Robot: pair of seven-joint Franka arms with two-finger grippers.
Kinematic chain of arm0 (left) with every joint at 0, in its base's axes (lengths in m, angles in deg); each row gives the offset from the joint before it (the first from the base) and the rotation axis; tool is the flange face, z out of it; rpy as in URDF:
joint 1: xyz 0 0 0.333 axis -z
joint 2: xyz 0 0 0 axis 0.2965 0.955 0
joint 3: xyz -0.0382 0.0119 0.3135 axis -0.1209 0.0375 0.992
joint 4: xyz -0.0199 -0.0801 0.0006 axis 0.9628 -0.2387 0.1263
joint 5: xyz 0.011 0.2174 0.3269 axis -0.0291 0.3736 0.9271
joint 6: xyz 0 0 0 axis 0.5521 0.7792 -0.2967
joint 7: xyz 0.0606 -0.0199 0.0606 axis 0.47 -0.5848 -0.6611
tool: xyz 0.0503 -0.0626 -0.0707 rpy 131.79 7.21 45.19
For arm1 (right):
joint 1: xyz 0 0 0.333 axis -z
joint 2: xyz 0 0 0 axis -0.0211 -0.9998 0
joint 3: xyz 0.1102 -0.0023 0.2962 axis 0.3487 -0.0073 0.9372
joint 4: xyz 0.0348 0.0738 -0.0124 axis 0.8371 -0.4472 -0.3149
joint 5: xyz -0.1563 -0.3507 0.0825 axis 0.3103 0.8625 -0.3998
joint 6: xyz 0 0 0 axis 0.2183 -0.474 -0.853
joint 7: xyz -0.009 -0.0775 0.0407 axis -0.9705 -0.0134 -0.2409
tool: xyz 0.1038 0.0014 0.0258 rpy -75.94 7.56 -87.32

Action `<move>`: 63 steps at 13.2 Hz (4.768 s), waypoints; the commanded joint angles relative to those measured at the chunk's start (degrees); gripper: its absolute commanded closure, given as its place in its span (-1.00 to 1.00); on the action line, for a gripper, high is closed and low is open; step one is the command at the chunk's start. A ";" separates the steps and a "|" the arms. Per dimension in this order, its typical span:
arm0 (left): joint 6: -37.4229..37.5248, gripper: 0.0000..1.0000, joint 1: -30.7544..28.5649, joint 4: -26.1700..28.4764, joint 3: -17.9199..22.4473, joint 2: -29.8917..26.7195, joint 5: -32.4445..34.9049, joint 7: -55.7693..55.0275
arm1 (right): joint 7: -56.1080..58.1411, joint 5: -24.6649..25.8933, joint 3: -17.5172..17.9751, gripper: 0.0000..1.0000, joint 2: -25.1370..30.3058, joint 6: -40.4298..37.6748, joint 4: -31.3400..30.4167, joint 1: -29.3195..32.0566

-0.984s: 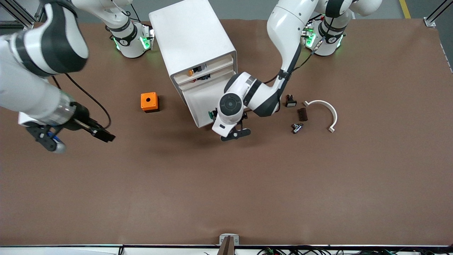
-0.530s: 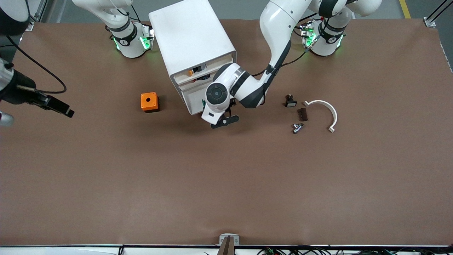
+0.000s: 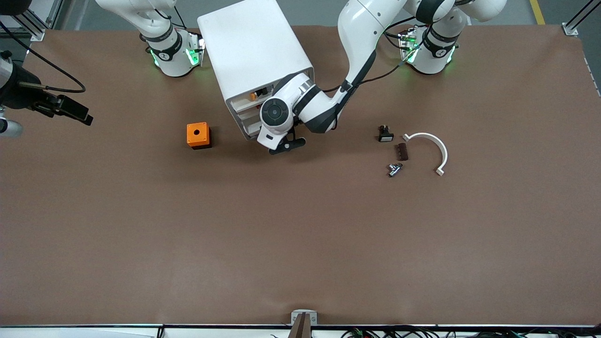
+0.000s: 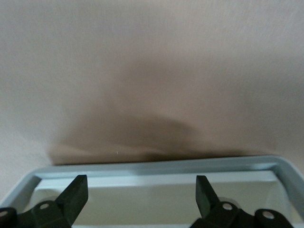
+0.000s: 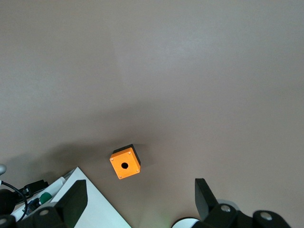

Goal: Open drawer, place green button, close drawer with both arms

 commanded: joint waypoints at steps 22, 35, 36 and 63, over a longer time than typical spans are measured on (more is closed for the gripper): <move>9.97 -0.99 -22.94 -0.11 10.04 -15.20 13.45 8.83 | 2.10 3.27 6.74 -1.00 0.45 6.96 -0.12 6.17; 23.85 -0.99 -39.84 -0.02 10.30 -33.48 18.34 41.78 | 6.32 3.80 5.24 -1.00 0.36 7.93 0.50 4.86; 25.34 -0.99 -39.49 -0.11 9.95 -34.72 20.55 45.19 | 6.32 3.80 5.24 -1.00 0.36 8.02 0.50 4.94; 28.25 -0.99 -58.64 12.72 -8.24 -51.43 22.15 52.18 | 6.50 3.45 5.59 -1.00 0.89 7.32 -0.82 1.78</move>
